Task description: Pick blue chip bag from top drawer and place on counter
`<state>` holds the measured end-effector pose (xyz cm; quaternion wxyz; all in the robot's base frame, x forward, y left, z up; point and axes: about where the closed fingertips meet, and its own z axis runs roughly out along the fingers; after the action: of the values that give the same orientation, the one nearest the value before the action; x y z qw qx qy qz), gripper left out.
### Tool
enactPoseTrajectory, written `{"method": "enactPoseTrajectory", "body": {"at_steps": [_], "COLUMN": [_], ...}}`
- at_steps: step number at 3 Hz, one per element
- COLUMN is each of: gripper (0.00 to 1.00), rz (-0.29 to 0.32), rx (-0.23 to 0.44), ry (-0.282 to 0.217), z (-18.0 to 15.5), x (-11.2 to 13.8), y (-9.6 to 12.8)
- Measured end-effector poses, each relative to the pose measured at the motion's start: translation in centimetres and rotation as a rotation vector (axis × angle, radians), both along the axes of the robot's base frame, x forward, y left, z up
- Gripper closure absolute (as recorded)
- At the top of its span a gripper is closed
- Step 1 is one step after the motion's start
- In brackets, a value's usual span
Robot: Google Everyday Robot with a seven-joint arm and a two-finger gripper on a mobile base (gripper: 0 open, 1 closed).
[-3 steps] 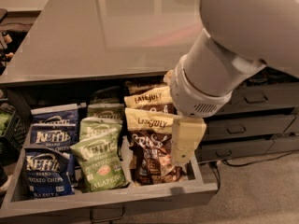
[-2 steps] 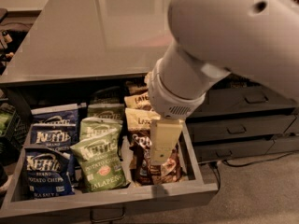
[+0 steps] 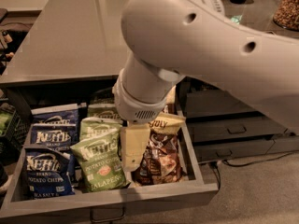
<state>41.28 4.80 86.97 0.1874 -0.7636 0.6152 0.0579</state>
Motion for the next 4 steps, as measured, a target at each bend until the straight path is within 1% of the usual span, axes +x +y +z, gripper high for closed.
{"method": "enactPoseTrajectory", "body": {"at_steps": [1,2,3,4], "gripper": [0.0,0.0,0.0,0.0], "rz": [0.004,0.066,0.151,0.212], "rx": [0.008,0.027,0.049,0.041], "ry": [0.007,0.018,0.054,0.095], "z": [0.0,-0.3,-0.9,-2.0], "x": [-0.2,-2.1,-3.8,-4.2], "y": [0.2,2.5,6.8,10.3]}}
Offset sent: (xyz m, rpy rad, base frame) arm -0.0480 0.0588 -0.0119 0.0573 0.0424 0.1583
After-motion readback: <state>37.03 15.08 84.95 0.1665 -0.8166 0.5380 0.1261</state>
